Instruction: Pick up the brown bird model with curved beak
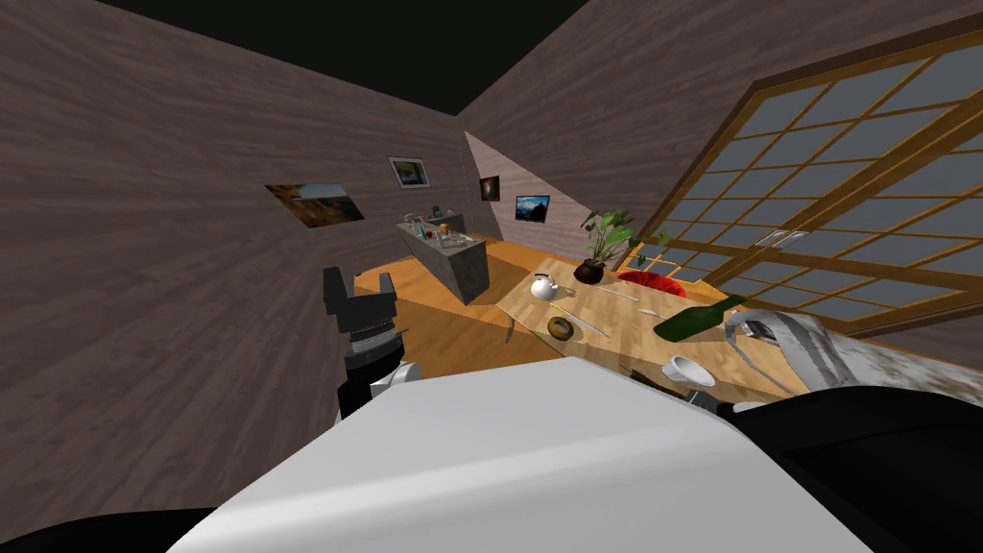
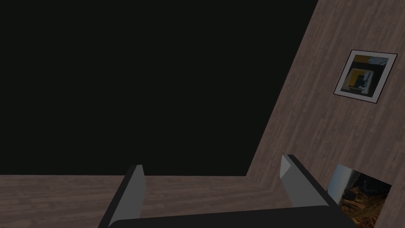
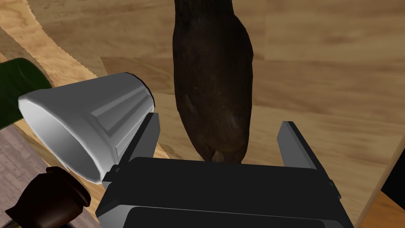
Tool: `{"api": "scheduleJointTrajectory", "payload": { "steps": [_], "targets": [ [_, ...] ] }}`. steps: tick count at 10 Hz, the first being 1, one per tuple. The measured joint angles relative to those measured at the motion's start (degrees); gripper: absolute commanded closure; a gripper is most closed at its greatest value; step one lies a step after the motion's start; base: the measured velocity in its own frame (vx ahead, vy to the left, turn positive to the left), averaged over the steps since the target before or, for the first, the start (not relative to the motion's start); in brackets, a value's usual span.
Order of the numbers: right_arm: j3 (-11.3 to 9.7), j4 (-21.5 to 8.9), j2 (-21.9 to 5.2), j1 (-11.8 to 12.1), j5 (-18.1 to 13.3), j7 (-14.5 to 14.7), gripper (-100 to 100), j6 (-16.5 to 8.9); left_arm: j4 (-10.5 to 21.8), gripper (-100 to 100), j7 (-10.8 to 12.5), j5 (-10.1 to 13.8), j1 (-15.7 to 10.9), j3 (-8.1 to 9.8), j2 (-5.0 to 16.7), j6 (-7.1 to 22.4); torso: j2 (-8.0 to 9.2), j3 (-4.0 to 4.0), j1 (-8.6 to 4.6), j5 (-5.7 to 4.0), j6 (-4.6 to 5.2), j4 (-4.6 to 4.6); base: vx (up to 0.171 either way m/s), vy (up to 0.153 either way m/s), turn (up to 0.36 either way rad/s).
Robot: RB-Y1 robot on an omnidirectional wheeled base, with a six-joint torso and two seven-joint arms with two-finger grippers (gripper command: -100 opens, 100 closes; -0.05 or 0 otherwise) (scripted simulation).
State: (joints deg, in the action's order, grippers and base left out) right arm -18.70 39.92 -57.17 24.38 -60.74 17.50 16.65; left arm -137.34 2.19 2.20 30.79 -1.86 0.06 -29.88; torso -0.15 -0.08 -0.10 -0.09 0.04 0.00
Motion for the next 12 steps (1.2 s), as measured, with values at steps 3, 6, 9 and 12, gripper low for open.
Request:
{"api": "scheduleJointTrajectory", "payload": {
  "steps": [3, 6, 9, 12],
  "targets": [
    [0.7, 2.0, -0.3, -0.3, -4.6, -3.3, -100, -0.4, 0.0, 0, 0.0, 0.0, 0.0, 0.0, 0.0, 0.0, -0.05, -0.03, -0.02, -0.01, 0.02, -0.01, 0.051, -0.008, -0.171],
    [3.3, -0.1, 1.0, -3.1, -9.4, -3.0, -100, 1.4, 0.0, 0, 0.0, 0.0, 0.0, 0.0, 0.0, 0.0, -0.07, -0.04, -0.01, 0.0, 0.02, -0.02, 0.054, -0.003, -0.162],
    [2.9, 0.9, 0.7, -2.9, -13.0, -4.7, 100, 0.9, 0.0, 0, 0.0, 0.0, 0.0, 0.0, 0.0, 0.0, 0.15, 0.08, -0.02, -0.01, 0.01, 0.03, 0.001, -0.001, 0.016],
    [2.9, 0.9, 0.7, -2.9, -13.0, -4.6, 100, 0.9, 0.0, 0, 0.0, 0.0, 0.0, 0.0, 0.0, 0.0, 0.17, 0.11, -0.04, -0.01, 0.03, 0.05, 0.0, 0.0, 0.0]
  ]
}}
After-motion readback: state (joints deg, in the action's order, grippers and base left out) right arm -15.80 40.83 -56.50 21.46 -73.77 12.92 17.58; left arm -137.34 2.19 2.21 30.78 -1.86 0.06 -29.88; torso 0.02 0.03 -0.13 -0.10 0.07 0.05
